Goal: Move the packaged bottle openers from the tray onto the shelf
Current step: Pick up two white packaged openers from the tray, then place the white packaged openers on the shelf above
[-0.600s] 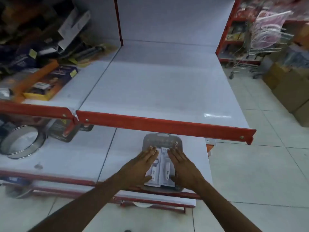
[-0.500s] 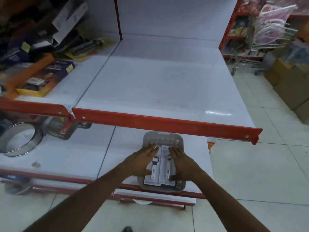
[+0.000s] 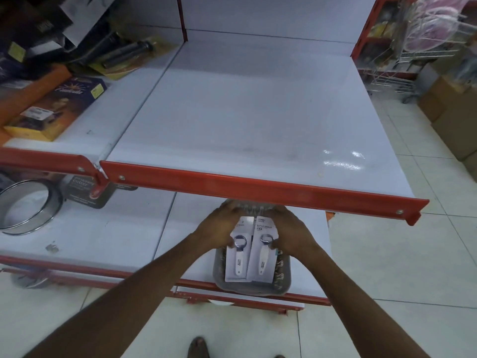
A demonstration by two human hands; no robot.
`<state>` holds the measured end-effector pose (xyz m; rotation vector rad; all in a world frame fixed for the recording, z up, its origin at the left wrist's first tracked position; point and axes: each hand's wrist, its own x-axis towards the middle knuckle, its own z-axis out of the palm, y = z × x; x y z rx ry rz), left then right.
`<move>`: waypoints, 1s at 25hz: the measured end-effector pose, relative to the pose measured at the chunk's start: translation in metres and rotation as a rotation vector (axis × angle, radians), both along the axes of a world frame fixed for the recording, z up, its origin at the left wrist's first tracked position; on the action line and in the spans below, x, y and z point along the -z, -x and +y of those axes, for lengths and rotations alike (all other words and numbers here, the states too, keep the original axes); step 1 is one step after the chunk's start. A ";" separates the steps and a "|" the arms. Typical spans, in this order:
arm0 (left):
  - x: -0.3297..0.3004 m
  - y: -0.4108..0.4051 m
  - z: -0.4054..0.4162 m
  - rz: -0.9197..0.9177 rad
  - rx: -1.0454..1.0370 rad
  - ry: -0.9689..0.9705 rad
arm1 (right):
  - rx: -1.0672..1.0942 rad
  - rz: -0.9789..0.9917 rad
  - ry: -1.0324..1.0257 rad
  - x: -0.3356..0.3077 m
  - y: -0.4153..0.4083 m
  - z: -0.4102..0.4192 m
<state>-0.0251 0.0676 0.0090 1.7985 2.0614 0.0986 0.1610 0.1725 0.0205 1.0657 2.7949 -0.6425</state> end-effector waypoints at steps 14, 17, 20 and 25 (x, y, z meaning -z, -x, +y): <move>-0.241 0.016 -0.109 -0.628 -0.329 -0.796 | 0.166 1.066 0.091 -0.265 -0.053 -0.058; -0.276 0.048 -0.072 -0.662 -0.376 -0.881 | 0.173 1.134 0.097 -0.301 -0.018 -0.019; -0.291 0.075 -0.028 -0.829 -0.462 -0.898 | 0.183 1.118 0.196 -0.310 0.028 0.023; -0.267 0.100 0.020 -0.899 -0.657 -0.763 | 0.228 0.865 0.079 -0.271 0.076 0.069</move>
